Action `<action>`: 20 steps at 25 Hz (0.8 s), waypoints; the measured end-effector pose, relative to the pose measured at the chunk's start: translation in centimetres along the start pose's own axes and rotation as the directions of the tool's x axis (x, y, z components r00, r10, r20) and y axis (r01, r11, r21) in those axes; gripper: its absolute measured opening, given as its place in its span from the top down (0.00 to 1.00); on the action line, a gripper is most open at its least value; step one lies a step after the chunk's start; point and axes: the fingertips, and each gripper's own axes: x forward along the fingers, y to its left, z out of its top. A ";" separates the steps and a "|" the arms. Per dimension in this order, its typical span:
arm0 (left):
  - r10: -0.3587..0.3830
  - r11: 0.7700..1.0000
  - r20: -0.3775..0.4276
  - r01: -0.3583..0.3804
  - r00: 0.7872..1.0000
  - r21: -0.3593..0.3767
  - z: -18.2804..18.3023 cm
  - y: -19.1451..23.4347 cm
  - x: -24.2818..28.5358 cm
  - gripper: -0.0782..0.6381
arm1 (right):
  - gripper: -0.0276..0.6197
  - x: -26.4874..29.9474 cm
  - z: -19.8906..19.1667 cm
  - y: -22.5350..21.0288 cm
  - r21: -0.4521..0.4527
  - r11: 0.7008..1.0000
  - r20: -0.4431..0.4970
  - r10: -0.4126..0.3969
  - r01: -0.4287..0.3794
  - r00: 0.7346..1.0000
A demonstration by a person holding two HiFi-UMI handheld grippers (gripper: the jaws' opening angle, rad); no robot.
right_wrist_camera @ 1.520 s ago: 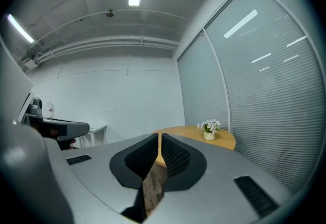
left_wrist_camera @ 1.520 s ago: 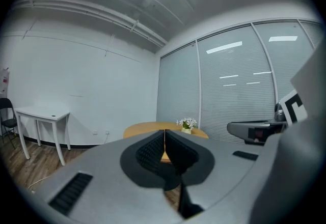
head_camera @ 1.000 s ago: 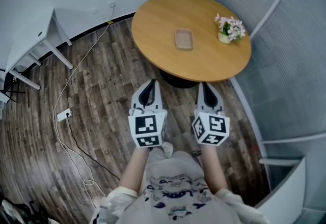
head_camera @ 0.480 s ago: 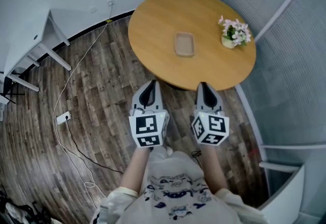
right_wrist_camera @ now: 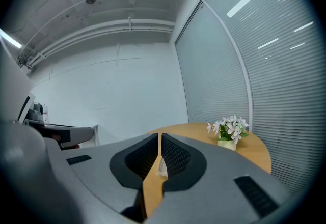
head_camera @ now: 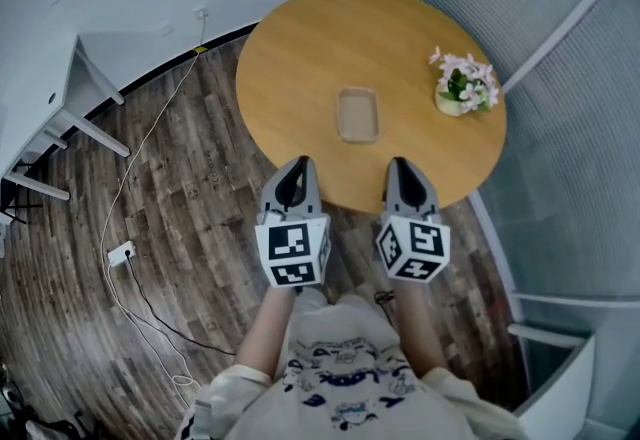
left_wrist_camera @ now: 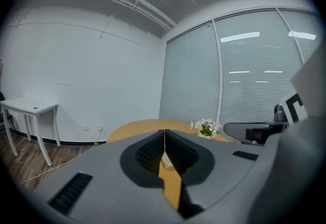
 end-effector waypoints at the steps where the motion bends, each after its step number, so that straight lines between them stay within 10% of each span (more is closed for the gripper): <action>1: -0.006 1.000 -0.003 0.006 1.000 -0.001 0.2 0.1 1.0 0.88 | 0.93 0.9 0.2 -0.2 0.000 1.000 -0.001 -0.003 0.003 1.000; 20: -0.088 0.996 -0.115 0.086 0.989 -0.021 -0.5 3.0 15.1 0.88 | 0.93 13.5 -1.4 -3.9 0.026 0.995 -0.095 -0.096 0.099 0.991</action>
